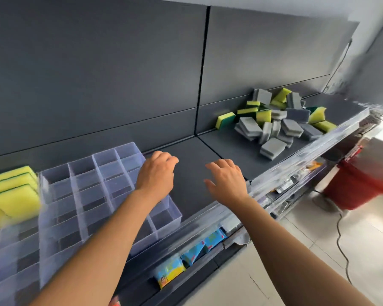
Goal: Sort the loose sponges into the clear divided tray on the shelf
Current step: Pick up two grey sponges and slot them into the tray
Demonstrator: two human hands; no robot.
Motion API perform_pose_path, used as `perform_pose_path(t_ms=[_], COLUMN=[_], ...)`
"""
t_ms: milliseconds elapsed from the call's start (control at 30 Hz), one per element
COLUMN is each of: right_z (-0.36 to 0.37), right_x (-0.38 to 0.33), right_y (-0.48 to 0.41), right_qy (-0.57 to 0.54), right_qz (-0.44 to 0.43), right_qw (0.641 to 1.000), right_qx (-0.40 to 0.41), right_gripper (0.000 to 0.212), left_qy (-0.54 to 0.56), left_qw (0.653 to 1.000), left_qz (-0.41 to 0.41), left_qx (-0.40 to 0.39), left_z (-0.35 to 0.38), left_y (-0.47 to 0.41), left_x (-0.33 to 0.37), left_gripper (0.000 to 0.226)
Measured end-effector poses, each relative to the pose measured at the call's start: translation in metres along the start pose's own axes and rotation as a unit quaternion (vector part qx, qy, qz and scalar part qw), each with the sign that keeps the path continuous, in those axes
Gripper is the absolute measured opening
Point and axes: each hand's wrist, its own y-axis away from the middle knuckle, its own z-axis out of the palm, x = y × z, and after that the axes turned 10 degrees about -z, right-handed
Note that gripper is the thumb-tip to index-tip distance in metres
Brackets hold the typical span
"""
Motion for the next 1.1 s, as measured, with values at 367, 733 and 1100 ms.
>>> perform_pose_path(t_ms=[367,733,1100], right_z=[-0.017,-0.003,0.025], right_x=[0.142,0.253,0.33], right_y=[0.015,-0.033,-0.094], right_qy=[0.012,0.018,0.029], right_qz=[0.046,0.063,-0.053], right_qw=[0.999,0.997,0.983], right_qx=[-0.013,-0.034,-0.174], right_gripper=[0.041,0.042,0.064], left_qy=[0.021,0.028,0.015], left_qw=[0.999,0.997,0.995], left_qz=[0.039,0.061,0.038], left_qx=[-0.025,-0.041,-0.089], left_z=[0.056,0.121,0.188], left_y=[-0.06,-0.166,-0.261], left_x=[0.124,0.195,0.235], left_gripper=[0.032,0.035,0.068])
